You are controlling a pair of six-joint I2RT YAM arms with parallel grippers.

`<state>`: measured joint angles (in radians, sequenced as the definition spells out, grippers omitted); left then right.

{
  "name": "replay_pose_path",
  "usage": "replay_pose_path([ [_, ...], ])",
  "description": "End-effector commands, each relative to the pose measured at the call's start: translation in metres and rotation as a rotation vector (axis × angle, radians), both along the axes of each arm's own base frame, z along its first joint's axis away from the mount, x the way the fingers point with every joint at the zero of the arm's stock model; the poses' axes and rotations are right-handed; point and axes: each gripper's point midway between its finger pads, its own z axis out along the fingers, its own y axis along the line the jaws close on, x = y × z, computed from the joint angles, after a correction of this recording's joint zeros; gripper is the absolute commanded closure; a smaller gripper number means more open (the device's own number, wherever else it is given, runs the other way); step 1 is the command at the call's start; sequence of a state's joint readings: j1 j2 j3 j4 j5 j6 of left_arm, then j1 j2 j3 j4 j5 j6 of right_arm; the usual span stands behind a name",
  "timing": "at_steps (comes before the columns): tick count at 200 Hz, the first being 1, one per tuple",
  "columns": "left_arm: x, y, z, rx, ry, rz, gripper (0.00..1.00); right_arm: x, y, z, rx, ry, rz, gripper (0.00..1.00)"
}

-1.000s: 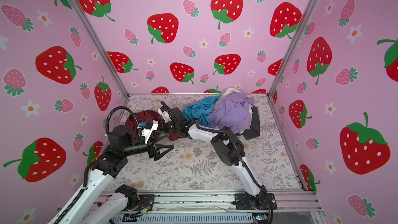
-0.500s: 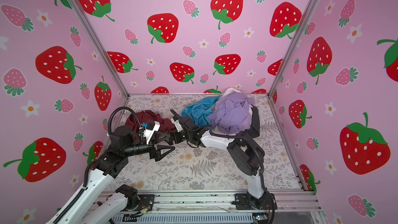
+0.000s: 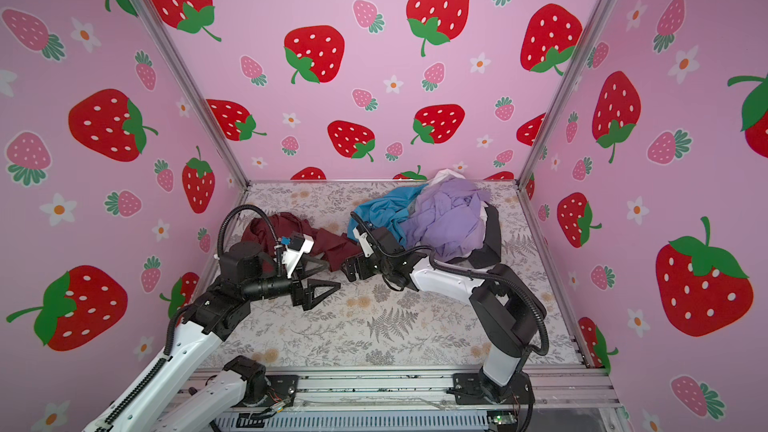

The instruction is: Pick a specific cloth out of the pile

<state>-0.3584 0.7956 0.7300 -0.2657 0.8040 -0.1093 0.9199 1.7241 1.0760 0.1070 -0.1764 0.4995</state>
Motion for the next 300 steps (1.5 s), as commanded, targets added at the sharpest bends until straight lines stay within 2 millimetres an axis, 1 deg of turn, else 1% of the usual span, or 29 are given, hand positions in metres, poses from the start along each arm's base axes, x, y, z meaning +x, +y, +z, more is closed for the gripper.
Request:
replay_pose_path([
  [1, -0.001, -0.001, 0.017, -0.009, -0.038, -0.003, 0.01, 0.008, 0.002, -0.019, -0.026, 0.028, -0.008, 0.00],
  [30, -0.001, -0.001, 0.017, -0.007, -0.039, -0.006, 0.01, 0.019, 0.018, -0.037, 0.000, 0.088, 0.005, 0.00],
  [60, -0.001, -0.001, 0.016, -0.002, -0.040, -0.008, 0.01, 0.031, 0.033, -0.043, 0.071, 0.147, 0.010, 0.04],
  [72, -0.001, -0.001, 0.017, -0.002, -0.043, -0.008, 0.01, 0.035, 0.038, -0.048, 0.078, 0.167, 0.008, 0.05],
  [102, -0.001, -0.001, 0.018, 0.000, -0.054, -0.011, 0.01, 0.045, 0.050, -0.050, 0.118, 0.189, 0.004, 0.06],
  [119, -0.001, -0.001, 0.018, 0.001, -0.056, -0.011, 0.01, 0.051, 0.057, -0.054, 0.132, 0.213, 0.003, 0.07],
  [138, -0.001, 0.000, 0.017, 0.007, -0.061, -0.010, 0.01, 0.059, 0.062, -0.062, 0.133, 0.238, -0.015, 0.09],
  [180, -0.002, 0.000, 0.019, 0.007, -0.074, -0.015, 0.01, 0.072, 0.067, -0.072, 0.107, 0.238, -0.053, 0.10],
  [199, -0.002, 0.000, 0.020, 0.007, -0.079, -0.015, 0.01, 0.074, 0.070, -0.078, 0.086, 0.239, -0.050, 0.14],
  [221, -0.003, 0.000, 0.020, 0.006, -0.083, -0.018, 0.01, 0.066, 0.077, -0.083, 0.072, 0.253, -0.026, 0.17],
  [283, -0.004, 0.000, 0.021, 0.006, -0.088, -0.020, 0.01, 0.020, 0.109, -0.096, 0.088, 0.333, 0.092, 0.20],
  [300, -0.004, 0.000, 0.021, 0.003, -0.091, -0.019, 0.01, 0.009, 0.119, -0.096, 0.104, 0.347, 0.119, 0.20],
])
